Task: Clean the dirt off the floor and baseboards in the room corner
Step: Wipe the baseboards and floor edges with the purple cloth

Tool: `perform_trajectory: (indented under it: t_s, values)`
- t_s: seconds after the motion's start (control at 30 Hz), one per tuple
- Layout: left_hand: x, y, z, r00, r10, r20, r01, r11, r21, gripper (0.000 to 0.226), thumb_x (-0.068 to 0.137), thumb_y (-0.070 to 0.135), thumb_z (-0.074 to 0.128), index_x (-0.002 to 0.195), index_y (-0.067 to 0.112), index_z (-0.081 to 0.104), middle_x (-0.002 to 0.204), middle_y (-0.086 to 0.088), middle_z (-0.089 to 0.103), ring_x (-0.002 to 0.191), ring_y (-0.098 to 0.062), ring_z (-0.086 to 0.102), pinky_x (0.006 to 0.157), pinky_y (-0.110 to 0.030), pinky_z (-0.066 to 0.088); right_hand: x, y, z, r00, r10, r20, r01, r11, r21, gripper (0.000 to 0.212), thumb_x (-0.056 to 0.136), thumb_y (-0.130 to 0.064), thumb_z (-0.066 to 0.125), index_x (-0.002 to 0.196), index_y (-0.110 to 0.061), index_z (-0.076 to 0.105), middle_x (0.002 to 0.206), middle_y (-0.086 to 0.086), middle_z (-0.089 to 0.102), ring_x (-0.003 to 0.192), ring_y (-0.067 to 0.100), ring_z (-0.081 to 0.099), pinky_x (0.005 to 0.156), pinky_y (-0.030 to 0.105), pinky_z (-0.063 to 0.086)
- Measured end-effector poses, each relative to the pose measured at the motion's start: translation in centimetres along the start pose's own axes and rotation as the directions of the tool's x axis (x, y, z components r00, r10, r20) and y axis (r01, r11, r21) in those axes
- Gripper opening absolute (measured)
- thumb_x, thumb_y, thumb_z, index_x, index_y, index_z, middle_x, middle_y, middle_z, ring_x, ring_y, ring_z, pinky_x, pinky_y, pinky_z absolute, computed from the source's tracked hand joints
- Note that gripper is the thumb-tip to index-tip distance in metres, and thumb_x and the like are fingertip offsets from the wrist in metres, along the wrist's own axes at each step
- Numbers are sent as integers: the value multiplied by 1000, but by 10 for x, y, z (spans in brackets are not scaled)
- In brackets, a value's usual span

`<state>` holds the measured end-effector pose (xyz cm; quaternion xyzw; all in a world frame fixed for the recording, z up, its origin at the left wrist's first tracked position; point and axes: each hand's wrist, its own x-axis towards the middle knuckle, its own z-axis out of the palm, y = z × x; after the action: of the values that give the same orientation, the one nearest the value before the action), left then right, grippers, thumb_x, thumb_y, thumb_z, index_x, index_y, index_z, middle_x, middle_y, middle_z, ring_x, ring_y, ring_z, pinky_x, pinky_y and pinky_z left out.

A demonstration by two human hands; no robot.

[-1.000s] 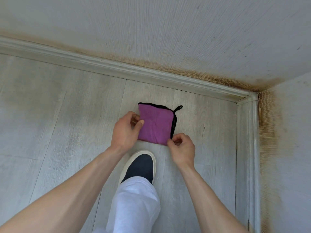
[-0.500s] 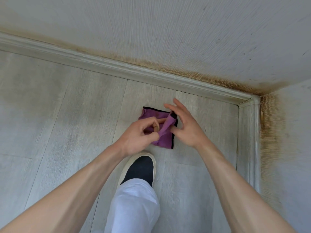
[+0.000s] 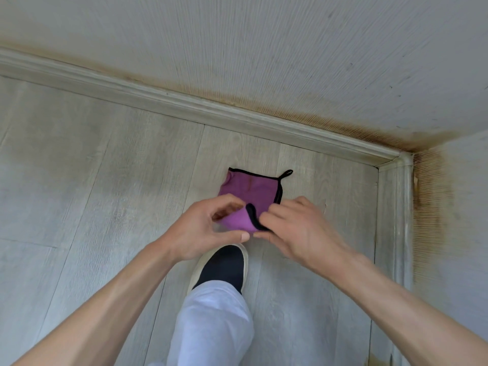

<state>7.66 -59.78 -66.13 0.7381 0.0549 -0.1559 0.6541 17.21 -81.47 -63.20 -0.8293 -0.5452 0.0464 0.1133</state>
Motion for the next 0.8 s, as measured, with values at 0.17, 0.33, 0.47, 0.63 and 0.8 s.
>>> perform_trajectory:
  t_s: [0.17,0.33,0.47,0.63,0.8]
  values:
    - [-12,6,-4,1000,13,29,-14,999,32,18,82,13,86,88,17,70,86,-4,71,82,-25,64,86,-45,52,-27,-24,10,996,-8,91,9,1000,-9,12,93,-29,66,96,-19,61,80,-3,52,68,21,51,57,34,43]
    - [-19,7,-6,999,15,47,-17,998,56,28,80,4,83,81,25,65,85,-2,69,80,-18,61,82,-36,50,-55,-19,10,972,171,160,-204,954,221,36,77,-5,79,105,-16,61,93,-6,51,75,15,52,61,25,42]
    - [-17,16,-5,999,19,51,-23,997,77,22,81,25,87,98,25,73,97,8,74,94,-18,67,91,-31,51,-59,-13,-11,981,171,88,-191,906,378,16,99,-16,69,115,-17,68,99,-8,60,80,9,59,64,24,49]
    - [-8,41,-13,984,121,-127,-112,991,75,12,81,28,82,90,22,77,89,10,75,86,-13,70,86,-27,52,-38,3,-39,983,186,-2,-175,928,329,29,103,-33,60,115,-12,76,91,-7,72,76,4,62,69,18,50]
    - [13,100,-31,900,373,-224,-295,902,316,8,90,34,74,94,27,74,83,20,72,81,2,66,77,-9,45,5,28,-114,961,216,-174,-175,959,224,29,99,-35,62,106,-12,78,91,-2,77,79,9,67,69,29,52]
